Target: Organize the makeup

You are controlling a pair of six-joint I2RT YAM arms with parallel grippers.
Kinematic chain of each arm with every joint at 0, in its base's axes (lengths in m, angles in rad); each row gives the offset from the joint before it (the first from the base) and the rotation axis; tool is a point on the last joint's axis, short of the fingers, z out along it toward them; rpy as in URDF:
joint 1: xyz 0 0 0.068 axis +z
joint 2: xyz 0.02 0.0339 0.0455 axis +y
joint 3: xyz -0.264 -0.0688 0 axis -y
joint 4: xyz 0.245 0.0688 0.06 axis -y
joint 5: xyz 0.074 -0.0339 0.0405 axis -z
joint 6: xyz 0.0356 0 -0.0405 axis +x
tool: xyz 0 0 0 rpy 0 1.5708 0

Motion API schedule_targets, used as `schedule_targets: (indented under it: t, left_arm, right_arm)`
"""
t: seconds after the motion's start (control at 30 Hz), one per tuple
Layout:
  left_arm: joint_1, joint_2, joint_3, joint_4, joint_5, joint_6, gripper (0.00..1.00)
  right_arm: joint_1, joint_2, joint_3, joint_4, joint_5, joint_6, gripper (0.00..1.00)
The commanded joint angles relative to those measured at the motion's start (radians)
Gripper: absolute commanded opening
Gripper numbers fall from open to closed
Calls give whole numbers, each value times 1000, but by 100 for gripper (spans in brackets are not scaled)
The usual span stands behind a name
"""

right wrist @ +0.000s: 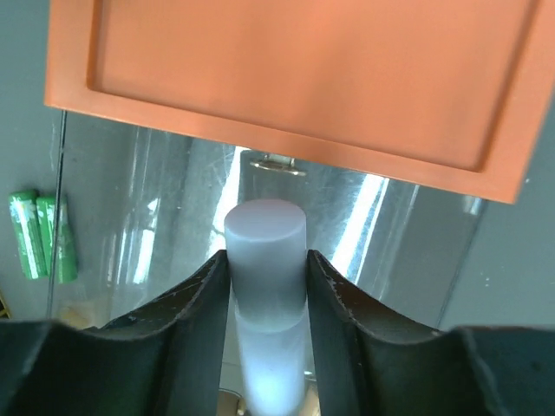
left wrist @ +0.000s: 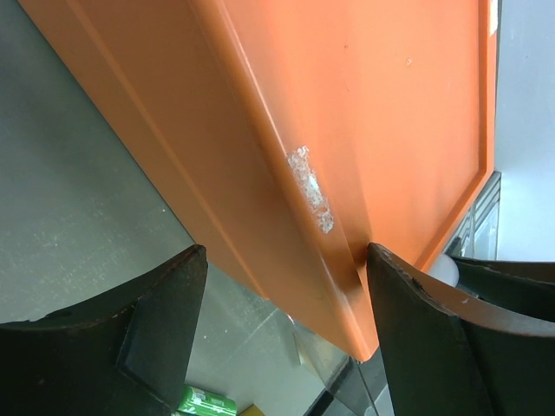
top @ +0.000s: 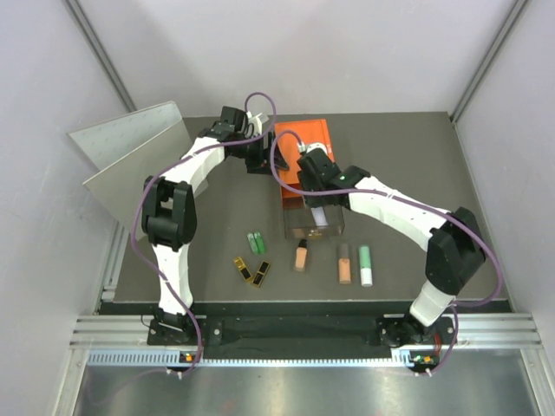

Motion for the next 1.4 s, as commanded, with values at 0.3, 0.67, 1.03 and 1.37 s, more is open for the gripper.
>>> schedule_targets:
  t: [0.3,0.67,1.03,1.37]
  left_arm:
    - [13,88,29,-119,-126,66,78]
    - [16,93,29,-121,-126,68,78]
    - [16,91,29,-130,-134,74,78]
    - [16,89,11,-156,-125,89,78]
  right_arm:
    - [23,34,82,-2,-52,-26,55]
    - [31,-49,65,-25,-20,-17,49]
    - [20,-426,-128,-117,147,117,67]
    - [-78,-534,-414,-213,113,308,75]
